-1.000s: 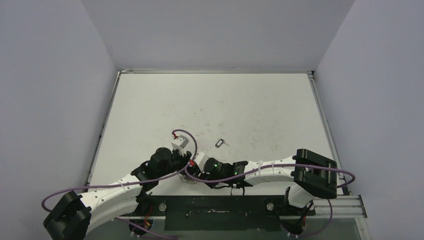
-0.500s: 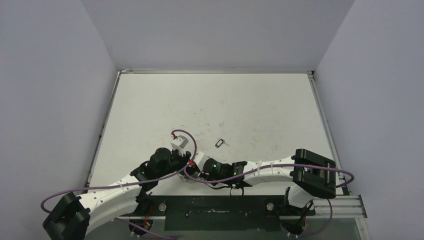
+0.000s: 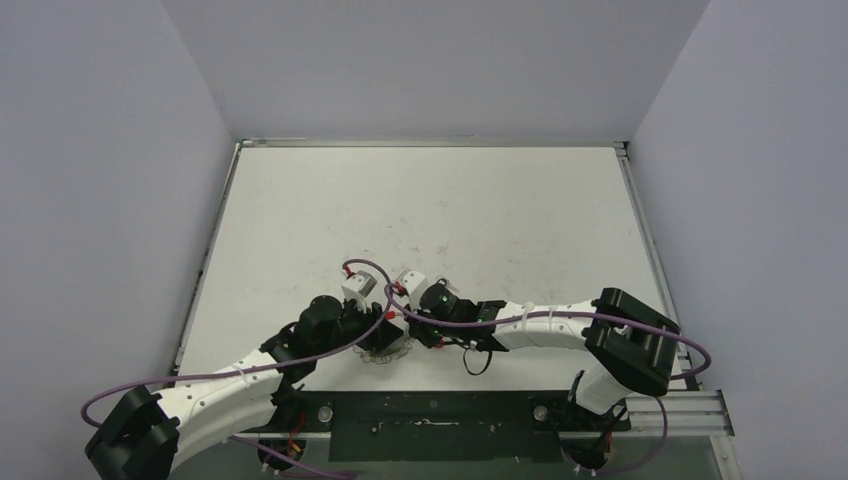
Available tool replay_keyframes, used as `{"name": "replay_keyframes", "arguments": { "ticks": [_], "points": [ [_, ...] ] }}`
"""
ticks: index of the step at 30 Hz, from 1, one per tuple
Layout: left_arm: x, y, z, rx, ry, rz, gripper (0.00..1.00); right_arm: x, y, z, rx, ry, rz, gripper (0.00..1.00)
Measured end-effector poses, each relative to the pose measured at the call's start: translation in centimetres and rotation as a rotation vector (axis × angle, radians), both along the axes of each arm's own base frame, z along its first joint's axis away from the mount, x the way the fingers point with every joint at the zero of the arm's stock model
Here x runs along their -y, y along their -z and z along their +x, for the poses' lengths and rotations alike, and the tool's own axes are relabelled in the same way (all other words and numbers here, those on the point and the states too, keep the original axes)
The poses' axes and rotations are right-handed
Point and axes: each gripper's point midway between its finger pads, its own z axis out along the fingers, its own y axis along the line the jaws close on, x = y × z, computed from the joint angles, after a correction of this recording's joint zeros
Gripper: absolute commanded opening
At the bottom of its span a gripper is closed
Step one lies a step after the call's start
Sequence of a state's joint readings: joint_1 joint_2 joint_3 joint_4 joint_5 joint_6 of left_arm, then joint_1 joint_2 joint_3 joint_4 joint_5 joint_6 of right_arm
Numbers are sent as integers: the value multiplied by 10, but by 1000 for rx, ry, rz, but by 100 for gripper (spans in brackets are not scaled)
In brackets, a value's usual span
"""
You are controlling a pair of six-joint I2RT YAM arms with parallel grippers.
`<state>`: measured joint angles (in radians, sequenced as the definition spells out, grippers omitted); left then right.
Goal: Put the keys on the keyring
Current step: Adjust the keyring at the center of the board.
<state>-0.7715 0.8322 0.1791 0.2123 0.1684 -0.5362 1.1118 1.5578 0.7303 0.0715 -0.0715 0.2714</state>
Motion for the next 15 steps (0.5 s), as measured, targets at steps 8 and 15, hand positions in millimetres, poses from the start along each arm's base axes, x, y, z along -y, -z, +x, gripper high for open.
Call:
{"name": "replay_keyframes", "arguments": {
  "ticks": [8, 15],
  "points": [
    [0, 0, 0, 7, 5, 5, 44, -6, -2, -9, -55, -30, 37, 15],
    [-1, 1, 0, 16, 11, 11, 44, -6, -5, -10, -48, -43, 41, 21]
  ]
}}
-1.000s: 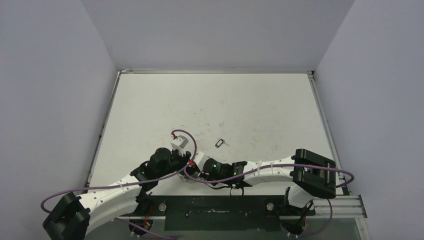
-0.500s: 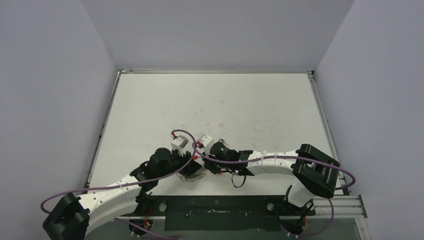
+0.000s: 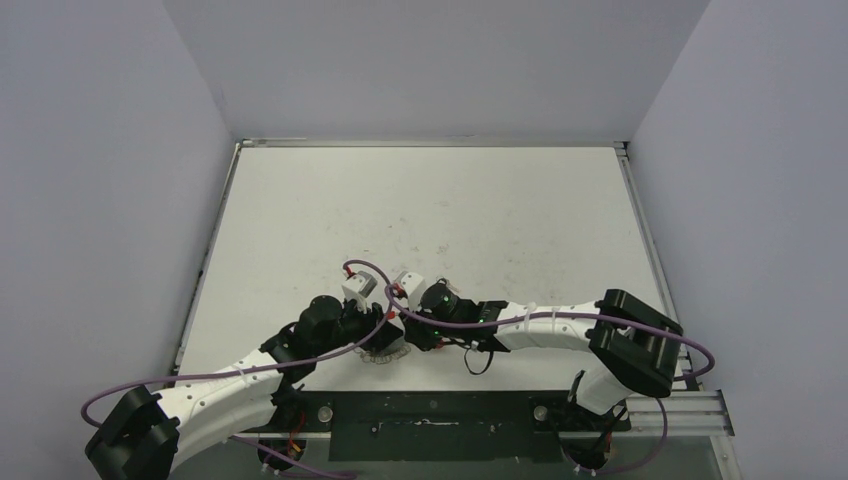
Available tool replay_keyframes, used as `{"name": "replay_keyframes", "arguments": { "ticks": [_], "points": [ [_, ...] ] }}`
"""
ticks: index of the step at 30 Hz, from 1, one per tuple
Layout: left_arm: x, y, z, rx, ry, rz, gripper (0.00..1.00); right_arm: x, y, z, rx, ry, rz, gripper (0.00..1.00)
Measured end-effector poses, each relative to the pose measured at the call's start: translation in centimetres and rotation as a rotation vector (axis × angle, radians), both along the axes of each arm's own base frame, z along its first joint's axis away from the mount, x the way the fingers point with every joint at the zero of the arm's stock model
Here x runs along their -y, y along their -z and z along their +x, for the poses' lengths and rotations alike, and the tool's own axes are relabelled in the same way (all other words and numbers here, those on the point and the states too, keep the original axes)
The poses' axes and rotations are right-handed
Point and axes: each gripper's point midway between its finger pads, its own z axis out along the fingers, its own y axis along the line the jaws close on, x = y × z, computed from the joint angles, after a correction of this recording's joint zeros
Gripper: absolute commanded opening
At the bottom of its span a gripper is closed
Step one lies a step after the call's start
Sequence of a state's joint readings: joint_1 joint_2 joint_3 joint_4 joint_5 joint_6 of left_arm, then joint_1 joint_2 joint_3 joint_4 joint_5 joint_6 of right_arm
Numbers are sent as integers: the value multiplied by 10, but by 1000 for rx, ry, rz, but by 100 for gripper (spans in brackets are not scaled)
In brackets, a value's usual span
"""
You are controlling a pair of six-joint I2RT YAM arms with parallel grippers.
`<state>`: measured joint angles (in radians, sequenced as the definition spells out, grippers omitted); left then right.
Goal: Put the keys on the keyring
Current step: Adjust the keyring at the center of the board.
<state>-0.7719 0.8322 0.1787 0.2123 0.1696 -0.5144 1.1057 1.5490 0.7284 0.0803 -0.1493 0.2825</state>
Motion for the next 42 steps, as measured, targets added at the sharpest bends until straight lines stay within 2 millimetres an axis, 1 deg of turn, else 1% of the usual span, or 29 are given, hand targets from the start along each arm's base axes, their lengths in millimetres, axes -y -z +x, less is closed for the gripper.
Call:
{"name": "replay_keyframes", "arguments": {
  "ticks": [2, 5, 7, 8, 10, 12, 15, 18, 22, 24, 26, 28, 31, 33, 35, 39, 42],
  "points": [
    [0, 0, 0, 1, 1, 1, 44, -1, -4, -2, 5, -18, 10, 28],
    [0, 0, 0, 2, 1, 1, 44, -2, -7, -5, 14, -53, 16, 43],
    [0, 0, 0, 2, 2, 1, 44, -1, -7, -7, 30, -77, 2, 47],
    [0, 0, 0, 2, 2, 1, 44, 0, -5, -9, 40, -88, -10, 48],
    [0, 0, 0, 2, 3, 2, 44, 3, -2, -13, 62, -101, -42, 45],
    [0, 0, -1, 1, 5, 2, 44, 6, 1, -14, 78, -103, -68, 40],
    [1, 0, -1, 1, 7, 1, 44, 11, 3, -10, 89, -81, -92, 31],
    [1, 0, -1, 1, 7, 1, 43, 13, 3, -6, 77, -55, -87, 26],
    [0, 0, -1, 0, 5, 1, 42, 12, 3, -6, 45, -33, -66, 19],
    [0, 1, -1, -2, 2, 1, 42, 8, 0, -6, 26, -26, -41, 19],
    [0, 2, -1, -7, -1, 3, 41, 3, -3, -9, 8, -28, -11, 20],
    [0, 3, -1, -13, -2, 6, 41, -2, -5, -12, -8, -39, 14, 29],
    [0, 5, -1, -23, -7, 8, 41, -7, -4, -16, -27, -62, 35, 49],
    [0, 5, -1, -29, -11, 5, 41, -5, -1, -18, -27, -75, 34, 56],
    [0, 5, -2, -33, -12, 5, 41, 0, 5, -19, -17, -91, 16, 55],
    [0, 5, -2, -35, -14, 4, 41, 14, 18, -21, 5, -124, -38, 46],
    [0, 5, -2, -35, -14, 3, 41, 22, 24, -21, 30, -145, -82, 44]
  ]
}}
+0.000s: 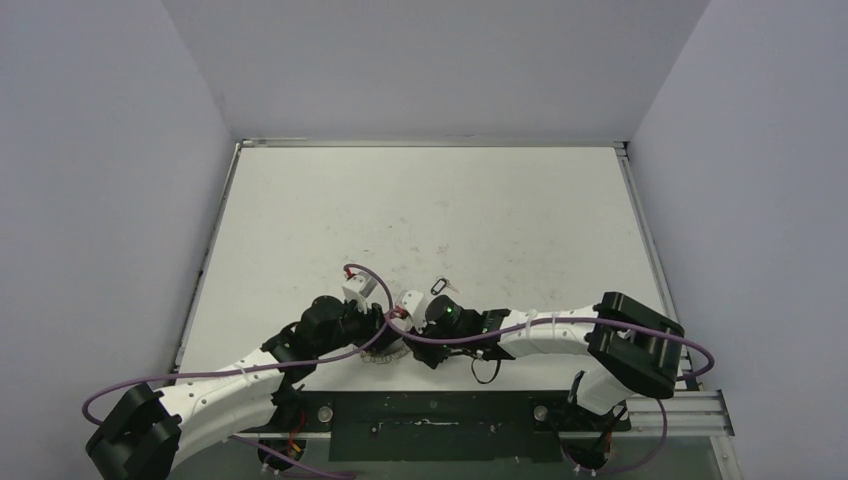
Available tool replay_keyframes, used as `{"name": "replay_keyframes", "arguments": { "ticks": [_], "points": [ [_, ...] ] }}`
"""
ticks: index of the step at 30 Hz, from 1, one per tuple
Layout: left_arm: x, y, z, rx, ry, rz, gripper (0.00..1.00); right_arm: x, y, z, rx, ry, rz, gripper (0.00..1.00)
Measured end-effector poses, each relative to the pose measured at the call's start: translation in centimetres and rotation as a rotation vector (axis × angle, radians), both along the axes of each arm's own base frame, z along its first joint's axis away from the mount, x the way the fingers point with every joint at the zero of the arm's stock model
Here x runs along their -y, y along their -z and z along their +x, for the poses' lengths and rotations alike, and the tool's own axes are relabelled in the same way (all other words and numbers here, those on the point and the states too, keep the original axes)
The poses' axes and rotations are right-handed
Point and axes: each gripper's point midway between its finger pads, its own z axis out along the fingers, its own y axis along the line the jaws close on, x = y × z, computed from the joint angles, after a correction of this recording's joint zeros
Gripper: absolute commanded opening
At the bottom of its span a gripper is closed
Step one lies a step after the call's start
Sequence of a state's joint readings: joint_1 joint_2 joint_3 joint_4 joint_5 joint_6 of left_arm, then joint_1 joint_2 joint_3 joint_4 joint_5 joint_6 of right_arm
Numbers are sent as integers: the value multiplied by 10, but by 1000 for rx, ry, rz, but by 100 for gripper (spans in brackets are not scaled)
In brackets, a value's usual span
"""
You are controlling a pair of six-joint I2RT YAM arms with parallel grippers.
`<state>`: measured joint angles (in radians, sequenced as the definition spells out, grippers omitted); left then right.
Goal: Put the keys on the keyring
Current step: Adjust the keyring at the center of the board.
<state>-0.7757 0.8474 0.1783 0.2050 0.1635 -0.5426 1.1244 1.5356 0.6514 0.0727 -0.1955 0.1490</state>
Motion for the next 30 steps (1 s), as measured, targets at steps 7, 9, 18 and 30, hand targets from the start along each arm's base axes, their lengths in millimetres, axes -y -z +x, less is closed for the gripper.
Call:
{"name": "replay_keyframes", "arguments": {
  "ticks": [7, 9, 18, 30],
  "points": [
    [-1, 2, -1, -2, 0, 3, 41, 8, 5, 0, 105, -39, -78, 51],
    [-1, 2, -1, -2, 0, 3, 41, 5, 4, -3, 139, -82, -81, 52],
    [-1, -1, 0, 7, 0, -5, 41, 0, 1, -23, 349, -308, 18, 55],
    [-2, -6, -1, 22, -3, -17, 41, -7, -2, -16, 514, -438, 50, 42]
  ]
}}
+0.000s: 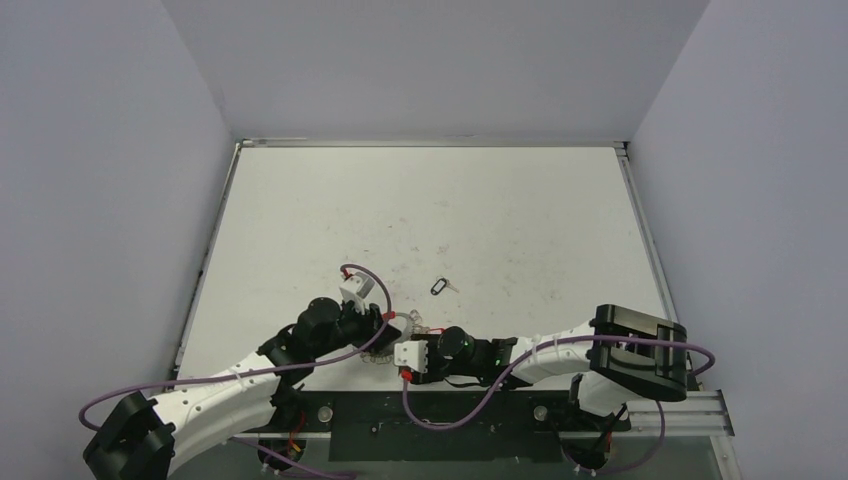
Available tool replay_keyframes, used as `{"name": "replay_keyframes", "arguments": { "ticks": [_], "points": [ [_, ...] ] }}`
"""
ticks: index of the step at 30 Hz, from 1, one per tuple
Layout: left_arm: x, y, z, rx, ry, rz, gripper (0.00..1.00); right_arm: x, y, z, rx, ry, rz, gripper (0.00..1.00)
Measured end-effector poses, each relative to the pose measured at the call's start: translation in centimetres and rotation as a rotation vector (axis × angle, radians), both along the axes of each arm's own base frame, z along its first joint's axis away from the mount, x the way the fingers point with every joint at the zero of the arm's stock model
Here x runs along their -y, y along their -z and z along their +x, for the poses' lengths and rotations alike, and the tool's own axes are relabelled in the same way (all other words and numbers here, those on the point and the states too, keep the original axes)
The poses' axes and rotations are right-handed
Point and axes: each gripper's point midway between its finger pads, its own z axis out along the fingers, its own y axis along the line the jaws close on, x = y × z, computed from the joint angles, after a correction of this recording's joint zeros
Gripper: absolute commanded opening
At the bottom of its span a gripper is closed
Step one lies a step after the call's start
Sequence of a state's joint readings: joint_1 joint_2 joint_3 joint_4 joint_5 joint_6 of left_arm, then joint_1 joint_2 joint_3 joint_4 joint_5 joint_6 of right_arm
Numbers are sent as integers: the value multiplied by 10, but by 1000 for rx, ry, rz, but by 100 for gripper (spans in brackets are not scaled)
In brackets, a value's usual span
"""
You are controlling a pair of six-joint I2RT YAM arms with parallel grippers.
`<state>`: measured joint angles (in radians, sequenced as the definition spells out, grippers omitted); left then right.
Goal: Put the keys on the keyring
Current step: Adjust the keyring at the center of the board.
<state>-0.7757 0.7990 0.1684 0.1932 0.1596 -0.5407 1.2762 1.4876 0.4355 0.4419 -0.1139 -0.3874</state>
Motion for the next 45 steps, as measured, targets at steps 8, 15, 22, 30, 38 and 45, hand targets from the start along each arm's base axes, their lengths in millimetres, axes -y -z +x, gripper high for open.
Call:
{"name": "replay_keyframes", "arguments": {
  "ticks": [8, 15, 22, 30, 38, 45],
  "points": [
    [-5, 1, -2, -6, -14, 15, 41, -12, 0, 3, 55, -51, 18, 33],
    [-6, -4, 0, 5, -21, 13, 40, -18, 2, 12, 98, -47, 3, 23],
    [-7, -3, -1, 3, -22, 16, 40, -21, 4, 19, 132, -43, -27, 1],
    [-8, -3, -1, 4, -20, 20, 40, -19, 5, 20, 144, -49, -46, 0],
    [-8, -5, -1, 21, -13, 21, 40, -12, -14, 24, 85, -37, 14, 0],
    [-6, -15, 0, 87, 17, 10, 45, -5, -41, 35, -35, -8, 134, 0]
  ]
}}
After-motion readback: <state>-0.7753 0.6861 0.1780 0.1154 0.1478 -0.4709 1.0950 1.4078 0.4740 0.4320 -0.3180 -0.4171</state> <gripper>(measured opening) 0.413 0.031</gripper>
